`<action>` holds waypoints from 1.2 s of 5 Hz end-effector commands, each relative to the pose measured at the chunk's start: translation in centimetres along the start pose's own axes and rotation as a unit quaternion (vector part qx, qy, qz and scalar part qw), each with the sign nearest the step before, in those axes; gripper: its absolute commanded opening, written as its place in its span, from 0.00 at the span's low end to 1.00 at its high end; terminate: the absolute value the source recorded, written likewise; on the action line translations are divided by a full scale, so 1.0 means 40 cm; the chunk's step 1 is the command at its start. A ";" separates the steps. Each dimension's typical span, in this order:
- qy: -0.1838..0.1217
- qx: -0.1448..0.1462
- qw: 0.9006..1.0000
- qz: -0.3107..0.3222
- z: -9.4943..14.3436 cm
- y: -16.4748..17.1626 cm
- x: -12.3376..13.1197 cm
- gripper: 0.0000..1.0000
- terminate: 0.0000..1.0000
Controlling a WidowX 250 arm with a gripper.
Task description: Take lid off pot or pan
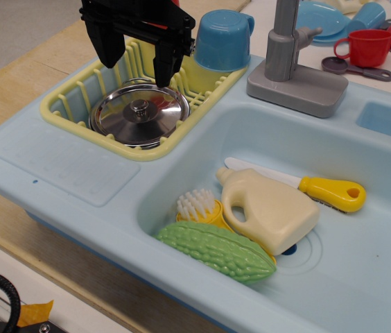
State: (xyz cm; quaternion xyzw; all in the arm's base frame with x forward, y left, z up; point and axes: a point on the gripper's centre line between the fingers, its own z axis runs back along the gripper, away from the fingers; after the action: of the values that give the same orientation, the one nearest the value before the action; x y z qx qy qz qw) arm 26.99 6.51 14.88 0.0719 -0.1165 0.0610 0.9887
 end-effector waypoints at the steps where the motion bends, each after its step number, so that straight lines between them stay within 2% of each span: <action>1: 0.000 0.000 1.000 0.000 0.000 0.000 0.000 1.00 0.00; 3: 0.024 -0.012 1.000 0.008 -0.047 0.015 0.005 1.00 0.00; 6: 0.032 -0.037 0.999 0.012 -0.108 0.032 0.000 1.00 0.00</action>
State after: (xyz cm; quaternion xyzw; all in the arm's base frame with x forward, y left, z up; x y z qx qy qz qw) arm 27.71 8.11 10.07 0.0233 -0.0789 0.0680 0.9943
